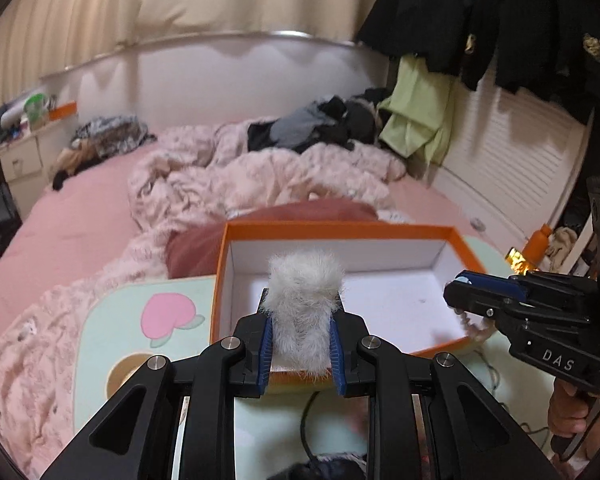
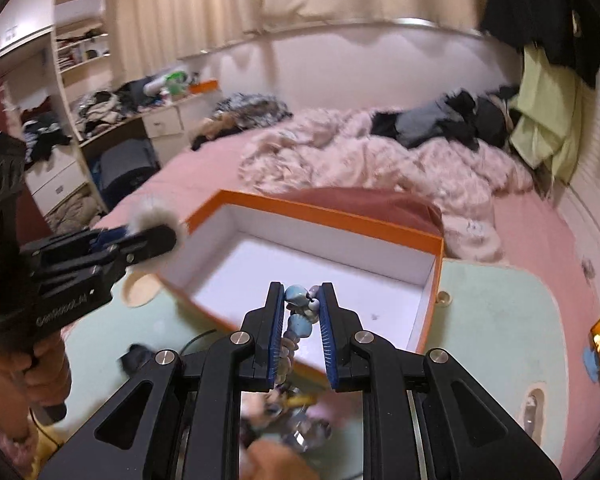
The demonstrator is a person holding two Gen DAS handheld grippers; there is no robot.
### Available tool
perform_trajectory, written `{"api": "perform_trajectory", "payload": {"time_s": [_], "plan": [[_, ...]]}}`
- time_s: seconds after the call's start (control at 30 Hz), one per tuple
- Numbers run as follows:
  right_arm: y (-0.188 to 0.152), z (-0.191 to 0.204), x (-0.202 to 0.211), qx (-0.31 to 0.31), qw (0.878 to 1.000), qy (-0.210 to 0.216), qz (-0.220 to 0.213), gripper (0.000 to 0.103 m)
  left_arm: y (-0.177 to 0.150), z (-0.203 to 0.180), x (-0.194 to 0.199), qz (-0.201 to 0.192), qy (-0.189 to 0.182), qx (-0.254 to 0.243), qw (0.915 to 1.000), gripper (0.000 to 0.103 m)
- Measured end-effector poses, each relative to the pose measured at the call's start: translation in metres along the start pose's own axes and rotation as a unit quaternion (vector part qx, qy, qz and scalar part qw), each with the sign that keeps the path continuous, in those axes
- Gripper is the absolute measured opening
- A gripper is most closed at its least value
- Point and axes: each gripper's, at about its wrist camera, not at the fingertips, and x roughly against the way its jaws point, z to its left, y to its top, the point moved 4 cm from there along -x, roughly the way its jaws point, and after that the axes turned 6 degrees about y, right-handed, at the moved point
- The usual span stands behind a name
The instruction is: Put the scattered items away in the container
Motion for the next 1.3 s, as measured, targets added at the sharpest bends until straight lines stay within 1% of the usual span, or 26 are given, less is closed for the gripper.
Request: {"api": "perform_trajectory", "payload": {"time_s": [0.13, 0.23, 0.4, 0.53, 0.63, 0.8, 0.9, 1.0, 1.07, 1.1, 1.13, 1.2, 1.27, 1.3], "plan": [[-0.004, -0.012, -0.015, -0.03, 0.999, 0.017, 0.014, 0.019, -0.01, 0.002, -0.015, 0.02, -0.003, 0.003, 0.9998, 0.022], [-0.007, -0.016, -0.021, -0.035, 0.999, 0.014, 0.021, 0.019, -0.014, 0.006, -0.021, 0.03, -0.007, 0.008, 0.9995, 0.022], [-0.007, -0.015, -0.024, -0.031, 0.999, 0.015, 0.024, 0.019, -0.015, 0.008, -0.021, 0.027, -0.006, 0.007, 0.9996, 0.022], [-0.004, -0.017, -0.029, -0.031, 0.999, 0.017, 0.023, 0.019, -0.019, 0.004, -0.018, 0.033, 0.003, 0.001, 0.9994, 0.022], [0.0, -0.021, -0.031, -0.036, 0.999, 0.018, 0.023, 0.019, -0.024, -0.003, -0.014, 0.044, -0.005, -0.004, 0.999, 0.022], [0.004, -0.026, -0.034, -0.046, 0.998, 0.02, 0.027, 0.019, -0.016, -0.002, -0.015, 0.034, 0.0, -0.006, 0.9994, 0.022], [0.009, -0.025, -0.033, -0.045, 0.999, 0.019, 0.02, 0.019, -0.006, -0.001, -0.014, 0.025, -0.002, -0.003, 0.9997, 0.023], [0.018, -0.022, -0.03, -0.043, 0.999, 0.024, 0.014, 0.019, 0.002, -0.005, -0.014, 0.019, 0.008, -0.011, 0.9997, 0.023], [0.023, -0.019, -0.03, -0.038, 0.999, 0.021, 0.01, 0.019, 0.005, -0.007, -0.017, 0.024, 0.01, -0.011, 0.9996, 0.032], [0.024, -0.018, -0.03, -0.035, 0.999, 0.017, 0.008, 0.019, 0.006, -0.007, -0.019, 0.028, 0.009, -0.007, 0.9995, 0.045], [0.026, -0.018, -0.03, -0.032, 0.999, 0.012, 0.005, 0.019, 0.006, -0.007, -0.02, 0.03, 0.009, -0.001, 0.9995, 0.064], [0.027, -0.02, -0.029, -0.036, 0.999, 0.006, 0.001, 0.025, 0.007, -0.005, -0.016, 0.023, 0.009, 0.011, 0.9996, 0.077], [0.026, -0.025, -0.027, -0.056, 0.998, 0.002, 0.001, 0.049, 0.006, -0.003, -0.008, 0.01, 0.008, 0.017, 0.9998, 0.078], [0.025, -0.028, -0.023, -0.067, 0.998, 0.003, -0.007, 0.054, 0.005, -0.002, -0.004, 0.005, 0.01, 0.017, 0.9998, 0.082]]}}
